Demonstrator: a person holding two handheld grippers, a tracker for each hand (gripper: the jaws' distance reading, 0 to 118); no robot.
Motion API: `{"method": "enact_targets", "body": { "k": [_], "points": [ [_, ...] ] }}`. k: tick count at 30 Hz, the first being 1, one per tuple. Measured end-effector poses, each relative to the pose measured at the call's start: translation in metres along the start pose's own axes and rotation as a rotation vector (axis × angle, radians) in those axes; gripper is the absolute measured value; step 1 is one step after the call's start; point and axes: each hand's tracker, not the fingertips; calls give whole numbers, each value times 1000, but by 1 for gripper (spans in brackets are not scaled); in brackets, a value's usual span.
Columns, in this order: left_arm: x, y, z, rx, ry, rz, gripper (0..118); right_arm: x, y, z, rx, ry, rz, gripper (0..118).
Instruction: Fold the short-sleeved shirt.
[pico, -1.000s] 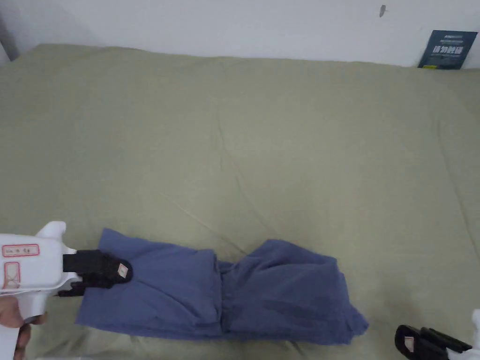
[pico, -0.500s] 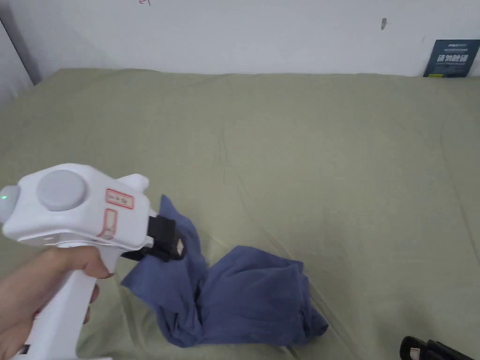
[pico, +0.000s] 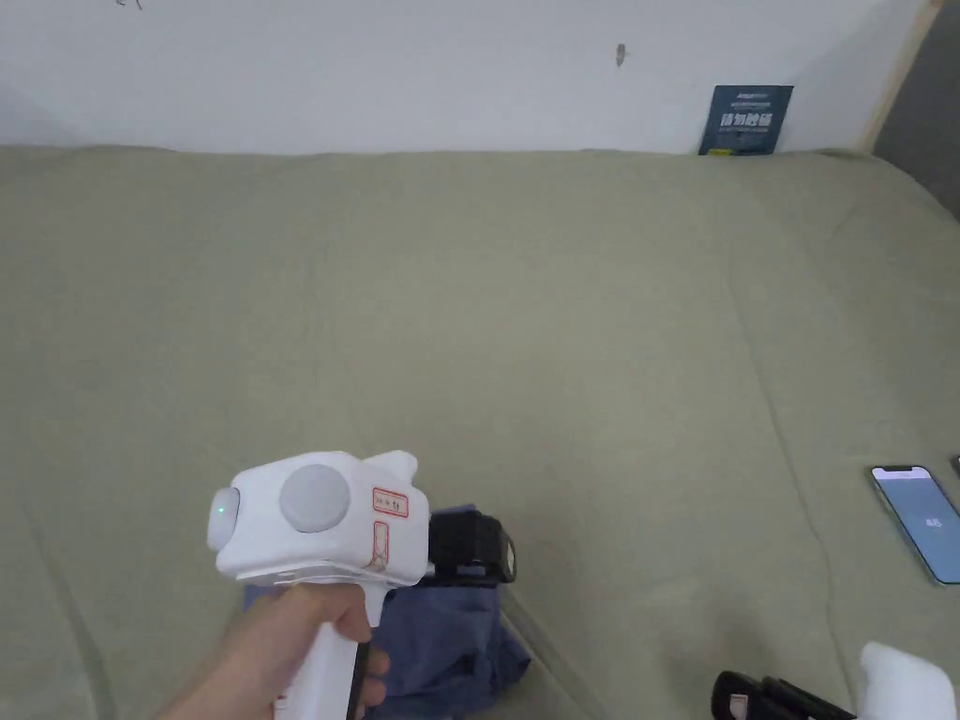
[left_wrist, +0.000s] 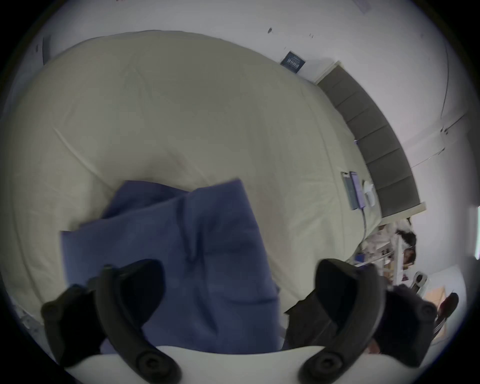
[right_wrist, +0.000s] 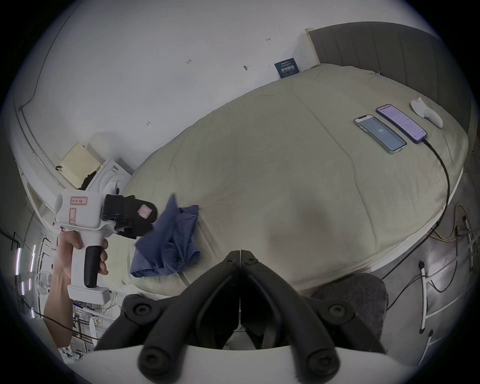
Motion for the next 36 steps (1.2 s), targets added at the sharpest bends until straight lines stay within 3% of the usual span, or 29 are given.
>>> {"method": "enact_targets", "body": {
  "k": [4,8,9,10,11,13,16,18,22,26,29,31,36],
  "points": [
    [-3,5,10,13,-17,-3,114,4,0,-2,-9,-18,-15,0],
    [-3,-18,74,109,-134,11,100,3,0,-5,-17,-18,-22,0],
    [-5,-20,87,130,-160,2,84,2,-1,-6,-17,-14,-23,0],
    [-9,-25,95,153,-156,1,35,1,-1,-7,-19,-7,-20,0],
    [-13,-27,99,180,-139,17,0,0,-1,-10,-22,-4,-15,0],
    [-47,-17,88,150,-82,46,0,-2,-2,-14,-30,3,-9,0],
    [-70,-6,63,116,-122,100,0,-2,-3,-18,-40,19,-13,0],
    [-52,-19,38,76,-142,105,0,-4,-3,-17,-42,23,-12,0],
    [-19,-35,-14,-11,-346,166,0,-6,-1,-9,-42,6,1,0],
    [-37,-25,-42,-10,-319,172,0,-10,3,-7,-45,-8,17,0],
    [-43,-18,-12,-25,-373,203,0,-21,12,-16,-78,78,26,0],
    [-53,-14,27,56,-354,120,0,-38,20,-29,-79,140,69,0],
    [-97,-33,122,173,-170,103,0,-99,44,-98,-181,333,181,0]
  ]
}}
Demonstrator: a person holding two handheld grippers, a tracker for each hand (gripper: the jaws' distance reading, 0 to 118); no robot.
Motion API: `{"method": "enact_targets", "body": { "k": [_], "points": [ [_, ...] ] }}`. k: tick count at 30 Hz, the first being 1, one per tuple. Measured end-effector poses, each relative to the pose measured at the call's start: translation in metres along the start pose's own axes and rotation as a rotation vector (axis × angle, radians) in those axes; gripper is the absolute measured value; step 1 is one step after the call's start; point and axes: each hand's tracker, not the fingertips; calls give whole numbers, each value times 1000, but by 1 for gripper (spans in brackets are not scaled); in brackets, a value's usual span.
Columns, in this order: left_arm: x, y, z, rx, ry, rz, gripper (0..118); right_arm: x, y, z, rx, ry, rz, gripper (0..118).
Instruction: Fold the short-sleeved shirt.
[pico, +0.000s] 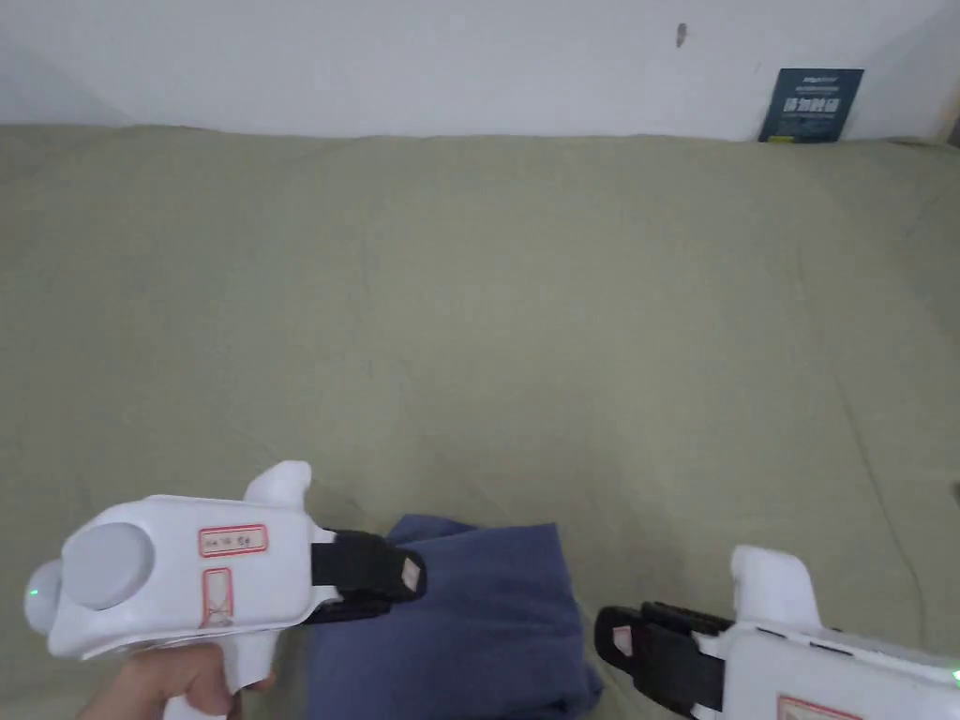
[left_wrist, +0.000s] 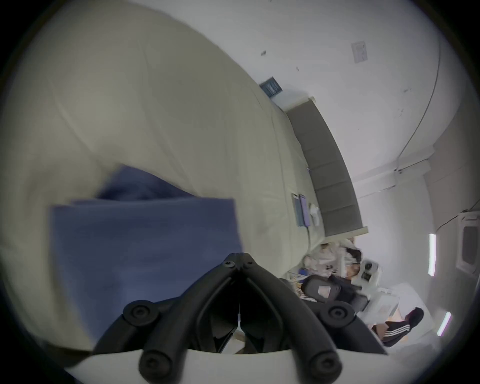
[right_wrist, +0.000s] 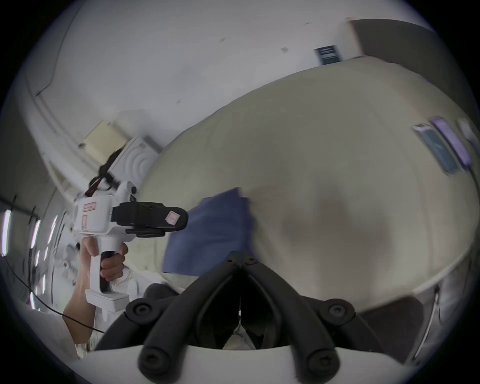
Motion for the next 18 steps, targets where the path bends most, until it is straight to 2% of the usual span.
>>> {"method": "enact_targets", "body": {
  "k": [2,4,5,7,9,10,11,12,13,14,15,16,18],
  "points": [
    [-22,-1,21,38,71,19,0,-4,16,-36,-44,110,7,0],
    [-47,0,32,35,115,60,0,3,30,-72,-107,274,2,0],
    [-58,1,36,23,129,77,0,13,34,-92,-160,358,-33,0],
    [-71,3,29,7,144,83,0,32,33,-115,-209,388,-125,0],
    [-83,2,21,-13,125,105,0,59,23,-127,-249,495,-204,0],
    [-85,1,15,-30,75,118,0,68,17,-130,-270,491,-254,0],
    [-88,-1,11,-49,25,127,7,80,12,-135,-303,479,-293,0],
    [-93,-1,6,-71,-44,121,28,89,7,-139,-327,467,-306,0],
    [-98,0,0,-83,-99,124,72,95,4,-141,-322,463,-314,0],
    [-101,-1,-9,-119,-124,114,118,99,1,-141,-312,505,-361,0],
    [-104,-1,-12,-146,-182,116,118,102,-1,-140,-288,557,-409,0],
    [-110,2,-24,-133,-240,132,118,103,-1,-140,-273,569,-422,0],
    [-99,-5,-37,-141,-269,158,118,101,-2,-141,-279,537,-411,0]
  ]
}}
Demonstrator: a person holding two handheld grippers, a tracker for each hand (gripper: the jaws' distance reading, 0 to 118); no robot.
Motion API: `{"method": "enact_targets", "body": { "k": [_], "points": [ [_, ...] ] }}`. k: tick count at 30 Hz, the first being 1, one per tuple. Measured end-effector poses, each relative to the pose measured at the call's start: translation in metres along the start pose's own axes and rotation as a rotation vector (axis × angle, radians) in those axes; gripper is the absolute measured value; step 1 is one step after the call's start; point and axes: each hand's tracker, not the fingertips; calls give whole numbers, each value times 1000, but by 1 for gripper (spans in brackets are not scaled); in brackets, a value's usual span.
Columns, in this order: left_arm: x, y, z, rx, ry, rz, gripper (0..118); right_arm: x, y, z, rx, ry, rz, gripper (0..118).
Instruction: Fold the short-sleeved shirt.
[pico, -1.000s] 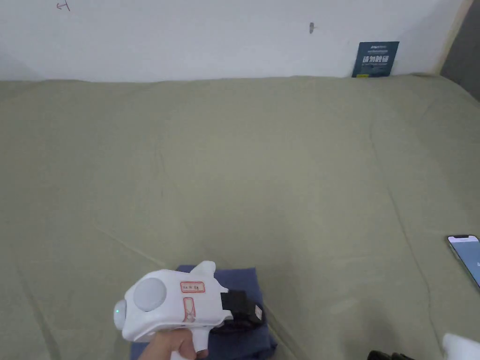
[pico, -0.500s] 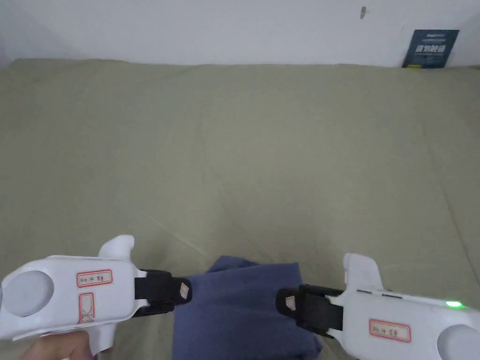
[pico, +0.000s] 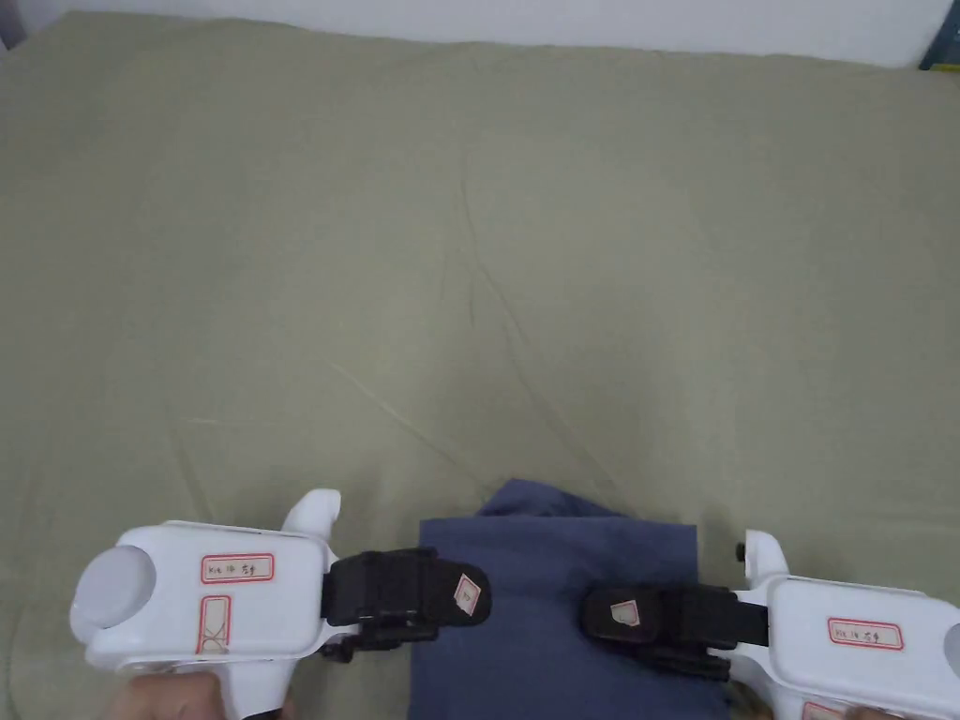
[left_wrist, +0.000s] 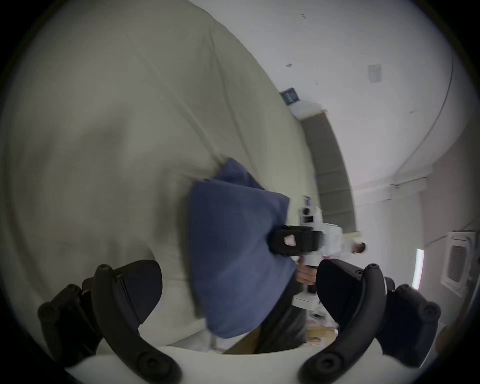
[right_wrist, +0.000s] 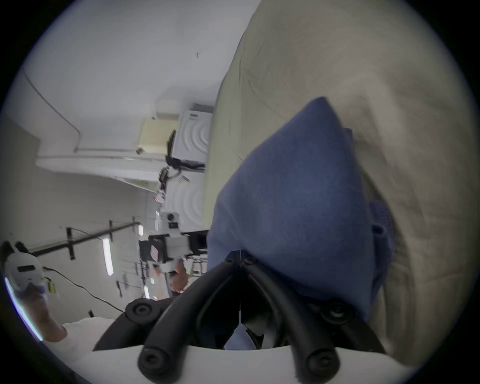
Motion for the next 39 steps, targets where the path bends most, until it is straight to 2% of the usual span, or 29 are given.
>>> {"method": "enact_targets", "body": {
  "k": [2,4,6,7,9,11,12,13,18,20,21,26,27,29,34,39],
  "points": [
    [-11,3,-15,-6,-53,10,118,0,0,0,1,3,6,0],
    [-26,3,-27,50,-195,38,118,1,0,0,3,9,-6,0],
    [-35,4,-31,48,-226,87,112,1,-1,1,13,11,-21,0],
    [-28,1,-27,60,-253,68,101,0,-1,1,15,13,-20,0],
    [-31,-2,-22,75,-163,66,27,-4,-3,0,19,3,-14,0],
    [-46,-3,-20,81,-21,34,26,-11,-4,0,21,-18,1,0],
    [-49,-2,-21,53,-103,48,26,-14,-4,1,17,-28,15,0],
    [-46,-2,-16,51,-119,53,26,-21,-4,1,11,-64,38,0],
    [-26,10,27,50,-79,-26,26,-68,-12,19,90,-105,172,0],
    [-22,20,67,66,11,-77,26,-91,-11,34,179,-215,256,0],
    [-24,25,90,72,56,-80,26,-99,-8,41,207,-237,296,0],
    [-34,52,221,124,311,-67,26,-129,5,70,380,-501,434,0],
    [-41,60,244,140,371,-46,26,-132,6,74,414,-553,441,0],
    [-51,72,288,150,469,-22,26,-132,10,86,452,-568,426,0],
    [-74,98,343,179,539,45,26,-131,13,111,524,-600,393,0],
    [-97,119,359,184,545,59,26,-133,14,125,590,-613,334,0]
  ]
}}
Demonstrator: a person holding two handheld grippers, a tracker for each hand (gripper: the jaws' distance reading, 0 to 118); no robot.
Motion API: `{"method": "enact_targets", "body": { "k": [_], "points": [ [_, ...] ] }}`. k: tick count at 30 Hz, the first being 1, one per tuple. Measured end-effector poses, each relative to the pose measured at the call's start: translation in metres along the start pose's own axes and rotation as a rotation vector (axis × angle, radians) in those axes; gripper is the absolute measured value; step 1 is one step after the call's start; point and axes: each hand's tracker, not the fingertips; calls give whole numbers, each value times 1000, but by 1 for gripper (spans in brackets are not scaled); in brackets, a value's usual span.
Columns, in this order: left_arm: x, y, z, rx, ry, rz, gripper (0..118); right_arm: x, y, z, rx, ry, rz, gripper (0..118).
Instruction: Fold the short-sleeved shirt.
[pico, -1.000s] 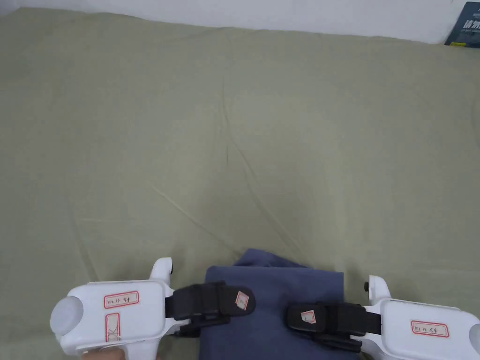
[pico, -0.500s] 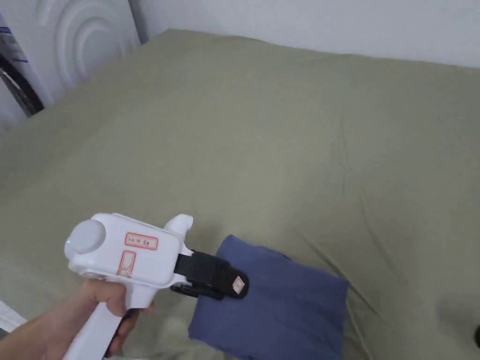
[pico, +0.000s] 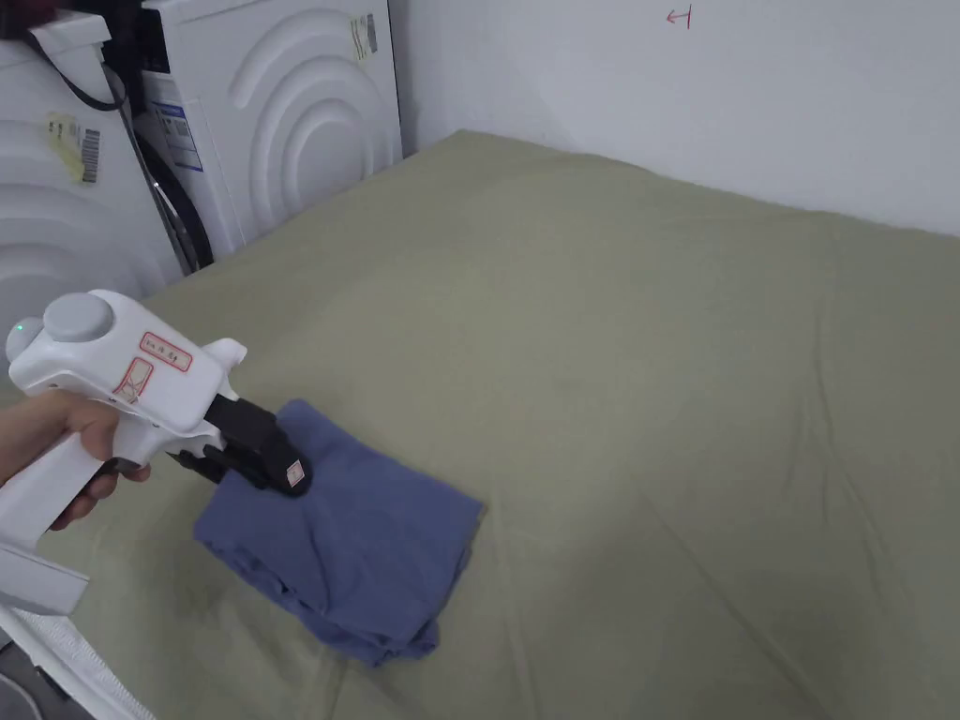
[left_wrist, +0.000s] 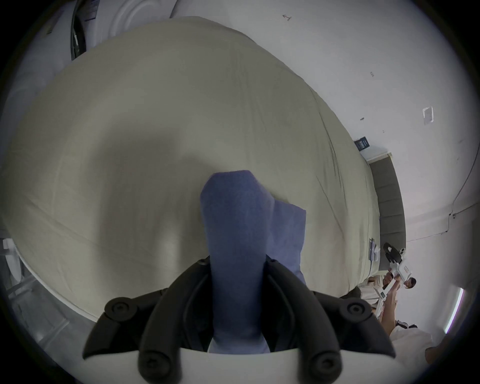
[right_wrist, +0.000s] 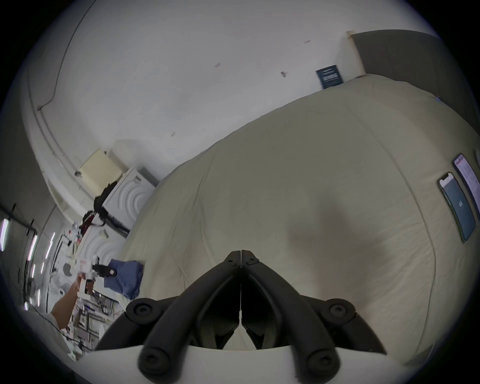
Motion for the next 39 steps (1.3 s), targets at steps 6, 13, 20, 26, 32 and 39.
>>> {"method": "enact_targets", "body": {
  "k": [6,13,20,26,32,39],
  "points": [
    [-25,10,-6,-2,46,3,70,-6,7,3,9,-39,26,0],
    [-54,17,18,100,110,11,115,-5,7,-1,-3,-21,33,0],
    [5,-7,19,228,216,-29,0,1,3,1,-18,8,48,0],
    [129,-51,-22,328,7,-70,0,-14,5,13,-1,-39,165,0],
    [302,-109,-73,639,150,-256,0,-44,13,26,97,-130,263,0],
    [457,-168,-95,825,85,-447,0,-81,17,52,320,-345,507,0]
  ]
}}
